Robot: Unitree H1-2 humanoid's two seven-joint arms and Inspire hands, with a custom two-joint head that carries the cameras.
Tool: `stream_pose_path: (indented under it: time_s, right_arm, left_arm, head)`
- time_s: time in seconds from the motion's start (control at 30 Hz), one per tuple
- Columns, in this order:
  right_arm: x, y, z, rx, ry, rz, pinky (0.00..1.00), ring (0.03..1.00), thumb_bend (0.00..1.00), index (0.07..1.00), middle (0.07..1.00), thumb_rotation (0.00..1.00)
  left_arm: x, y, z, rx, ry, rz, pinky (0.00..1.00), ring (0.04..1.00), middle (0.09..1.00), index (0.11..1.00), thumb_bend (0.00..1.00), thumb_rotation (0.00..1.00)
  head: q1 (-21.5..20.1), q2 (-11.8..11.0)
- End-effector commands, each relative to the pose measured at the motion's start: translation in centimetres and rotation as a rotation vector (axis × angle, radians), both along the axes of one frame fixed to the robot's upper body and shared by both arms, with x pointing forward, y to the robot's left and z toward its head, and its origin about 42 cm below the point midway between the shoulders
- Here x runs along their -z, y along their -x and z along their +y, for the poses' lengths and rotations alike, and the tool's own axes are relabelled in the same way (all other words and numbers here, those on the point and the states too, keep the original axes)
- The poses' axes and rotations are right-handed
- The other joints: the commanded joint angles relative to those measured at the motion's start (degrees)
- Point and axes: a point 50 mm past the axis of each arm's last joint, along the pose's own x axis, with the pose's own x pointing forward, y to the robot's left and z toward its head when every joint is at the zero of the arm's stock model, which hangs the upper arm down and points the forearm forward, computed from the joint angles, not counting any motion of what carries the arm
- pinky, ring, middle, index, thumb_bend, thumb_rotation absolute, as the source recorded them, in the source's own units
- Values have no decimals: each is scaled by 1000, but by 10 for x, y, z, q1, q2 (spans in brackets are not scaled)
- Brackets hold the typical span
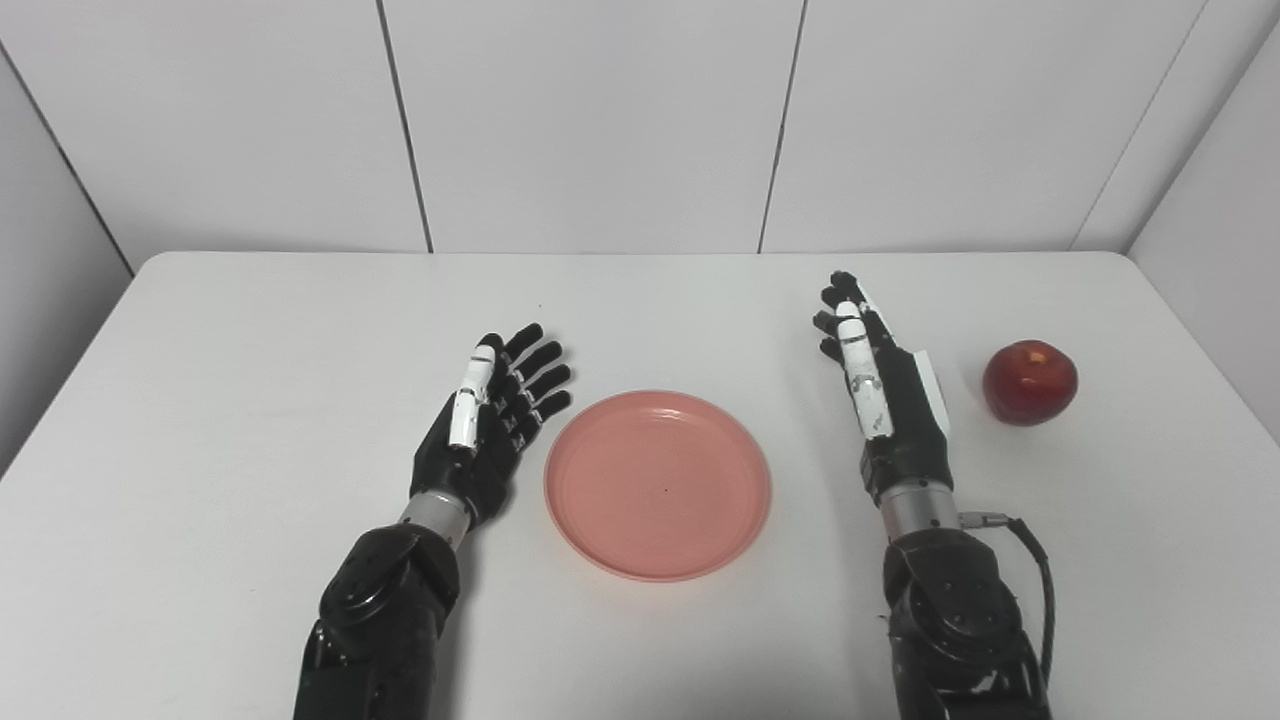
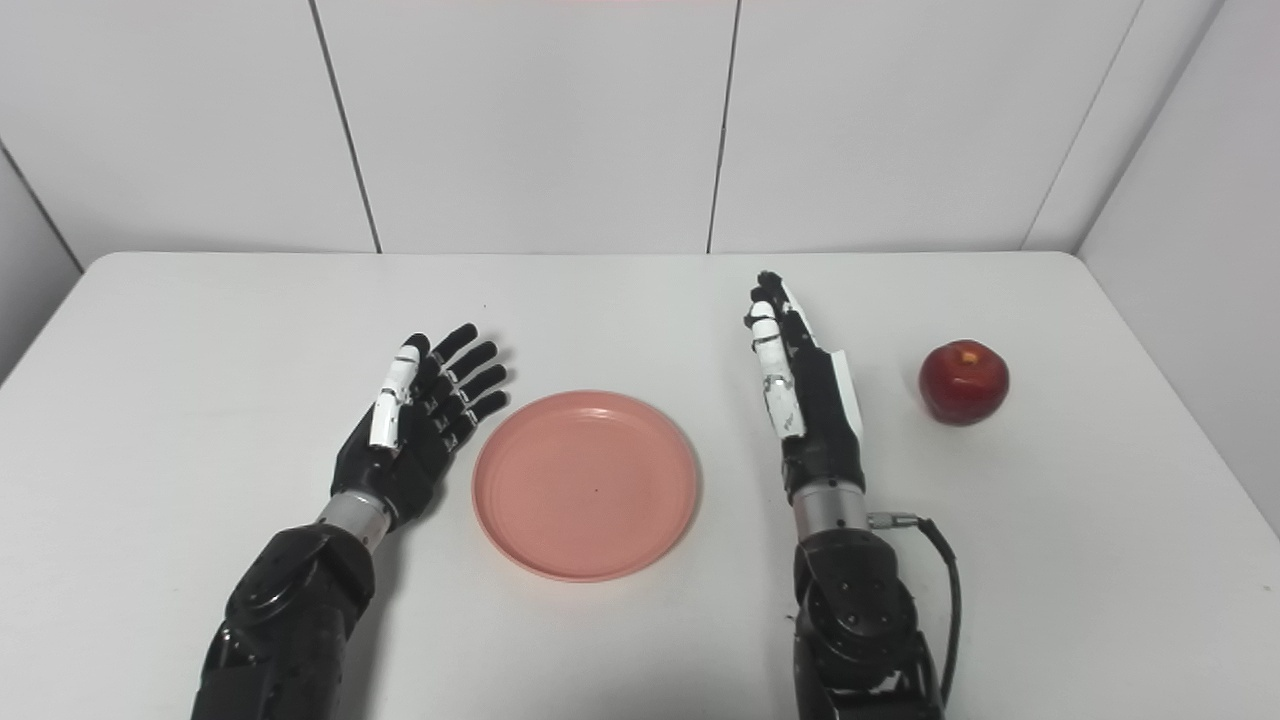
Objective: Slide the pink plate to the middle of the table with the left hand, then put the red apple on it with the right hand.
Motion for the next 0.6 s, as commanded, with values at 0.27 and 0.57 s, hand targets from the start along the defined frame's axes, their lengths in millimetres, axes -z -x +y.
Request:
stream_pose_path:
  time_s: [0.27, 0.57]
  right_arm:
    - [-55, -4, -15, 61, 77, -148, 926, 881, 409, 899, 896, 1000]
    - [-80, 0, -26, 161, 263, -225, 824, 860, 518, 890, 880, 865]
  left_arm:
    - [3, -5, 8, -17, 1, -16, 864, 877, 883, 866, 355, 1000]
    - [10, -7, 15, -26, 11, -1, 861, 869, 875, 860, 362, 1000]
  head:
    - [-48, -6]
    - [-92, -20]
